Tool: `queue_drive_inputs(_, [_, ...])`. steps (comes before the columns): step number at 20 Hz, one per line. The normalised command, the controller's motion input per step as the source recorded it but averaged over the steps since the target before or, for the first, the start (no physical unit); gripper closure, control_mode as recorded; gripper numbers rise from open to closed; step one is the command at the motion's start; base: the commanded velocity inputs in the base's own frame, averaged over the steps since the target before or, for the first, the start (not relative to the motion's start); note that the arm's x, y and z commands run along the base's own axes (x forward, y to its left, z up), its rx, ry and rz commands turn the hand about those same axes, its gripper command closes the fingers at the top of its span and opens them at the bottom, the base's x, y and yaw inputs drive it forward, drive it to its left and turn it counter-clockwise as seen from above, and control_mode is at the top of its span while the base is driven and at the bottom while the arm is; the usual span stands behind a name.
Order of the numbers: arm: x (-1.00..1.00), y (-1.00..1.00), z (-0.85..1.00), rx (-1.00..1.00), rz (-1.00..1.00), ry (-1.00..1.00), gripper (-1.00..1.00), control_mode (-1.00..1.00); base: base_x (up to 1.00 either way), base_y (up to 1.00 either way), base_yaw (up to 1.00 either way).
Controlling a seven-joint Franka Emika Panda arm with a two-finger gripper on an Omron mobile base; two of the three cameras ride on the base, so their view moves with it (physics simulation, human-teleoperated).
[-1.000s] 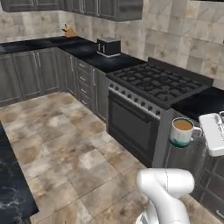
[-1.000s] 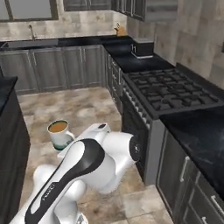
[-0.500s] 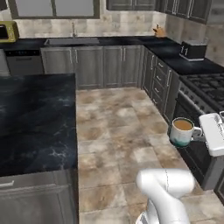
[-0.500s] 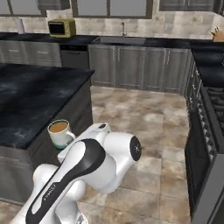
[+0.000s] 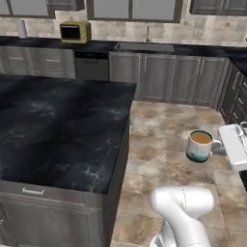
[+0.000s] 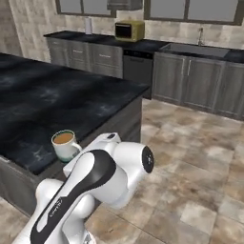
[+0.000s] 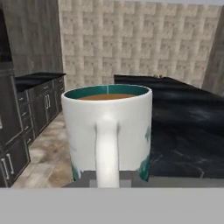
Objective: Pick up the brewed coffee from the coffee machine and place it next to the breakfast plate on the dining counter.
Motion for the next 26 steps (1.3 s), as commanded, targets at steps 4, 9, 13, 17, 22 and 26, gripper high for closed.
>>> queue_drive_inputs(4, [0.00, 0.00, 0.00, 0.00, 0.00, 0.00, 1.00, 1.00, 0.75, -0.21, 0.39])
queue_drive_inputs(9, [0.00, 0.00, 0.00, 0.00, 0.00, 0.00, 1.00, 1.00, 0.56, -0.36, 0.60])
queue_drive_inputs(13, [0.00, 0.00, 0.00, 0.00, 0.00, 0.00, 1.00, 1.00, 0.73, -0.96, 0.40])
queue_drive_inputs(17, [0.00, 0.00, 0.00, 0.00, 0.00, 0.00, 1.00, 1.00, 0.78, -1.00, 0.30])
queue_drive_inputs(22, [0.00, 0.00, 0.00, 0.00, 0.00, 0.00, 1.00, 1.00, 0.82, -1.00, 0.26])
queue_drive_inputs(26, [0.00, 0.00, 0.00, 0.00, 0.00, 0.00, 1.00, 1.00, 0.83, -1.00, 0.26])
